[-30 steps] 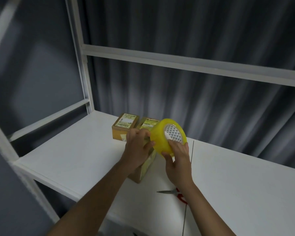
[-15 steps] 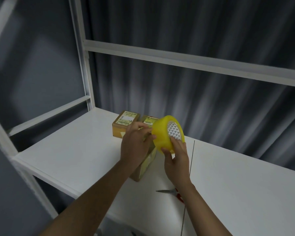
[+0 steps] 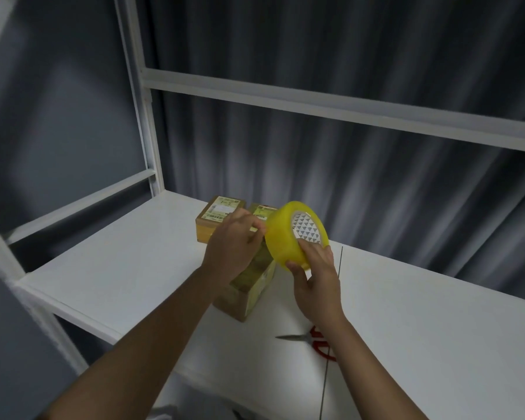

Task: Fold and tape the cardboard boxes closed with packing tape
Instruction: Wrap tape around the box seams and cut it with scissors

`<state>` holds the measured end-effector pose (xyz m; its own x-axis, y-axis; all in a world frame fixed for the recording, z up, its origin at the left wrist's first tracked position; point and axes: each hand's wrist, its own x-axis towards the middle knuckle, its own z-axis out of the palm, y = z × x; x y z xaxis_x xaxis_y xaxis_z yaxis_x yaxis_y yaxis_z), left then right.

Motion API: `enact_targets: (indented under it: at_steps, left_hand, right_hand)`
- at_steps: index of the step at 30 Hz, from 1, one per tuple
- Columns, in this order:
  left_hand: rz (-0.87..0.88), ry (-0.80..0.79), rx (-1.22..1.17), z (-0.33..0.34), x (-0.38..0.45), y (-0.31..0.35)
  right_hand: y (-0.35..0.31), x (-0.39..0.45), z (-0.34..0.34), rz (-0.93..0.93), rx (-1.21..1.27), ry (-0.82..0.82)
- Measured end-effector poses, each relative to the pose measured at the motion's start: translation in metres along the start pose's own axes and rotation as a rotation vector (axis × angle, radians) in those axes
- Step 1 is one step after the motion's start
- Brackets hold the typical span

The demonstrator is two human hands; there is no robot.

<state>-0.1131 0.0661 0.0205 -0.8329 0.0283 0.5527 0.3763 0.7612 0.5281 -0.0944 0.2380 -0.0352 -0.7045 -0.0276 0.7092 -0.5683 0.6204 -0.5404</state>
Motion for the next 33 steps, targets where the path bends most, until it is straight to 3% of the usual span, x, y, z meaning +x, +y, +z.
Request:
enact_targets:
  at_steps: [9,18,23,33]
  left_hand:
    - [-0.051,-0.133,0.05,-0.002,0.0,0.004]
    - [0.041,-0.313,0.106,-0.007,0.007,0.003]
    - [0.068,-0.065,-0.079,-0.006,0.005,0.005]
    - [-0.028,0.027,-0.141,0.003,0.004,0.02]
  right_hand:
    - [-0.002,-0.001,-0.002,-0.026,-0.046,-0.033]
    - [-0.001,0.0,-0.004,0.05,0.048,-0.075]
    - [-0.001,0.005,-0.008,0.169,0.093,-0.049]
    - [-0.012,0.005,-0.004,0.172,0.113,0.065]
